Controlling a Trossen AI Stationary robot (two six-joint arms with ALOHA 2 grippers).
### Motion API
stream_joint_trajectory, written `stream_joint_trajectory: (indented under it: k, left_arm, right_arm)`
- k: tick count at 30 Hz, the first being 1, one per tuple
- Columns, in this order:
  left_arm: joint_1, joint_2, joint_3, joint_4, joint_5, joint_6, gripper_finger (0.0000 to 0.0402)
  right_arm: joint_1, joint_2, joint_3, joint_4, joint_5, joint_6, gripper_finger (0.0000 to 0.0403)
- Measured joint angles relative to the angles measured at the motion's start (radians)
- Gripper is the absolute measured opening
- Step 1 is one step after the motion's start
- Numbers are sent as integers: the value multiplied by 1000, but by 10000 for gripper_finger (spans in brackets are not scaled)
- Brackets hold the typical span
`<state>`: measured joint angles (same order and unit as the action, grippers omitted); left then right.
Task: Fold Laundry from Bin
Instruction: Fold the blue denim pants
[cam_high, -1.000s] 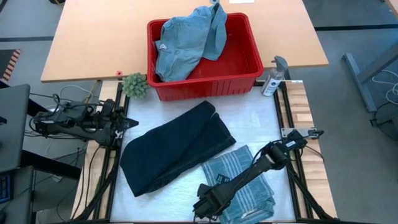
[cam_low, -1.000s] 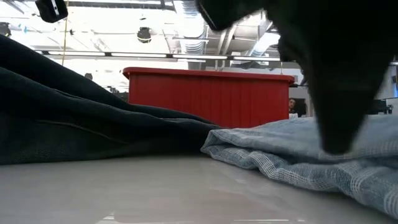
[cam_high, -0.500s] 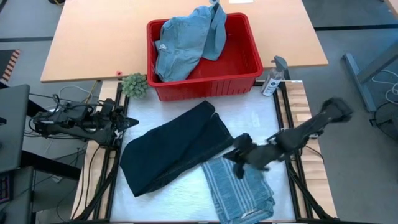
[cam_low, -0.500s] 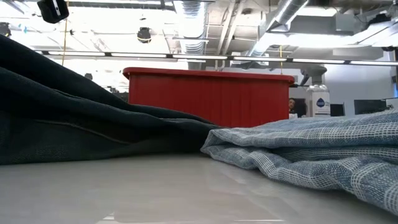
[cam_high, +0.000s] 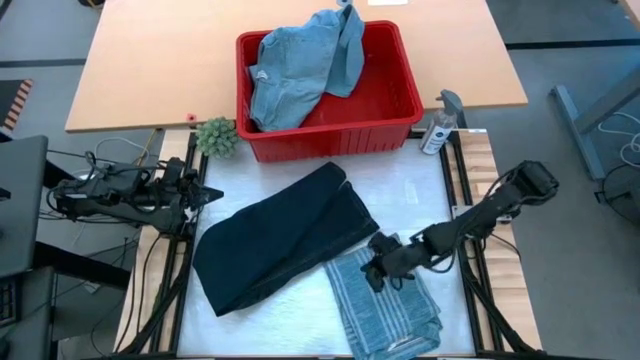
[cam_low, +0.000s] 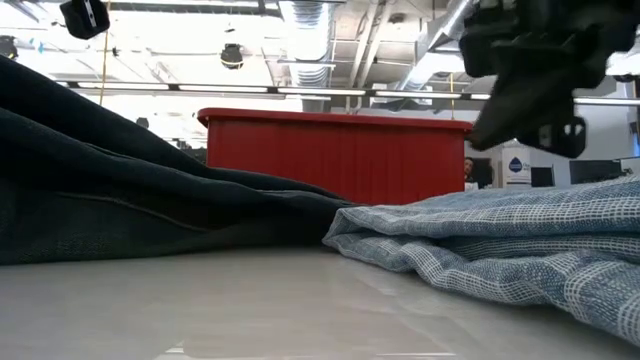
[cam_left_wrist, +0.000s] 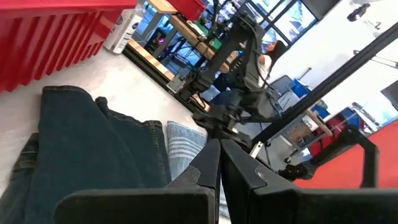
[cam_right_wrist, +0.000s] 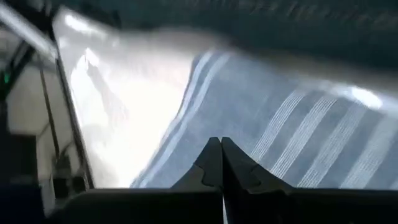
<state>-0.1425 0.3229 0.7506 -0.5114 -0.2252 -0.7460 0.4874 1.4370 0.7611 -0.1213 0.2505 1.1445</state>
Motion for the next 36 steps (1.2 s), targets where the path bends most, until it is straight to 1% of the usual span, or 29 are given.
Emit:
stream_joint_trajectory:
  k: [5,8,10,12,14,17,19,22,24,27,30,32,33,34,36]
  left_arm:
    - [0,0,0,-1,-39,1,0]
    - [0,0,0,-1,-55,1,0]
    - [0,0,0,-1,-61,1,0]
    - [0,0,0,-1,-67,0,0]
    - [0,4,0,-1,-69,0,0]
    - [0,7,0,-2,-70,0,0]
    - [0,16,0,-2,-84,4,0]
    - [0,35,-1,-9,-106,6,0]
    - [0,47,-1,-6,-107,9,0]
    - [0,73,-1,11,-95,43,0]
    - [0,85,-1,87,-70,98,2]
    - [0,87,-1,163,-69,164,9]
    - [0,87,0,194,-68,194,14]
    - [0,87,0,226,-68,225,21]
    - [0,87,0,273,-55,264,39]
  right_arm:
    - [7,105,45,-197,-149,64,16]
    - [20,139,53,-341,-168,186,16]
    - [37,132,54,-412,-170,250,16]
    - [57,111,54,-475,-171,284,16]
    - [95,74,53,-581,-173,333,16]
    - [175,3,51,-817,-172,537,16]
    - [222,-54,50,-937,-173,659,16]
    - [264,-138,50,-1047,-169,802,16]
    - [277,-187,50,-1059,-145,827,16]
    - [284,-251,52,-997,-39,783,21]
    - [251,-303,95,-865,163,635,58]
    - [194,-326,135,-783,293,493,83]
    - [153,-330,156,-748,341,420,92]
    - [107,-331,177,-711,381,320,99]
    - [4,-323,221,-615,408,94,111]
